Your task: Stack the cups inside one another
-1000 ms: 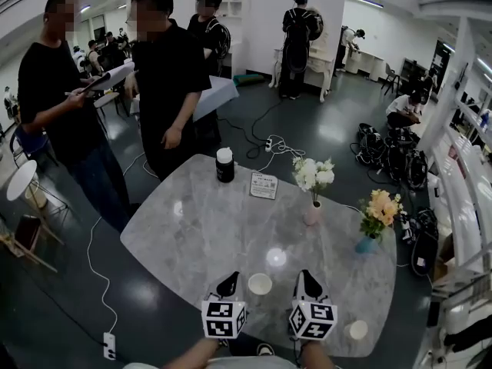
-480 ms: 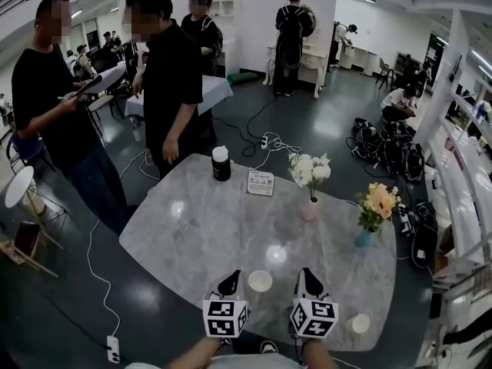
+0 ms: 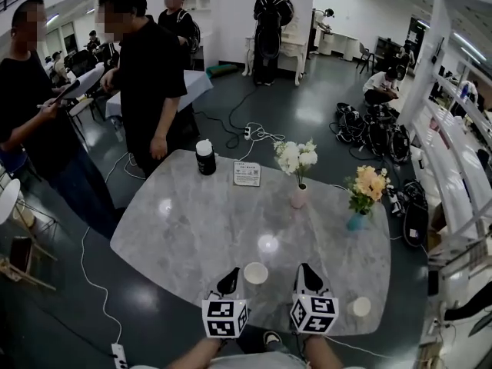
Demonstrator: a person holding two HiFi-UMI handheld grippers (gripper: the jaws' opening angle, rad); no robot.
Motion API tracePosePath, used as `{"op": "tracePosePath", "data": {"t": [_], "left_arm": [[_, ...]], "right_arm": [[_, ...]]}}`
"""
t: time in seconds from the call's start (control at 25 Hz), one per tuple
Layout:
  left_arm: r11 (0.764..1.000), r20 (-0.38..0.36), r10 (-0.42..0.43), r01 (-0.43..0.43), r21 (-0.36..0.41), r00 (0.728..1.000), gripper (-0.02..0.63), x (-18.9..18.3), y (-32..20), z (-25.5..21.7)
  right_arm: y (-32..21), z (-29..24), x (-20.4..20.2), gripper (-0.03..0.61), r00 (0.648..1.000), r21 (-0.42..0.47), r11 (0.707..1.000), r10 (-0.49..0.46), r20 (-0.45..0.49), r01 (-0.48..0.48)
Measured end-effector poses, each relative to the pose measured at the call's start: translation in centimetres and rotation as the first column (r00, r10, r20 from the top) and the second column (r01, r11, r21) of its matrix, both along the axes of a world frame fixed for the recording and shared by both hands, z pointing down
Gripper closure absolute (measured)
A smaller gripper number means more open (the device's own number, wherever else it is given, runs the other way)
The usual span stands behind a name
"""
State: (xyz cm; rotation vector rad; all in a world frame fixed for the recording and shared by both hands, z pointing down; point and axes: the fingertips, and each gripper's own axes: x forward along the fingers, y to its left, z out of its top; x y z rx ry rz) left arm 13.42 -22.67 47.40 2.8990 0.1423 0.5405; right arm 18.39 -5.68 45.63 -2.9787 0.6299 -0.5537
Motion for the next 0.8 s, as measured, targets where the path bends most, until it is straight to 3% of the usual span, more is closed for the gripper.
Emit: {"op": "tracePosePath", "data": {"t": [0.32,0.64,0.8], "left_arm": [[0.978,-0.042,0.206,-0.207,-0.018,0.978,0.617,0.0,3.5,-1.2],[0.896,-0.019,0.443,-0.443,-0.031,0.896,0.617,-1.2,12.6,-0.2],[0.857,-0.011,0.515,-0.515,-0.024,0.857,0.617,-1.4,16.7,0.3]], "right_arm": [[2.9,0.8,-2.5,0.563,0.984,0.022,0.984,0.178,0.005,-0.178],[11.1,2.2,-7.9,0.563,0.921,-0.005,0.922,0.387,0.036,-0.387],[15.2,1.9,-9.7,0.563,0.881,0.01,0.881,0.473,0.021,-0.474]]}}
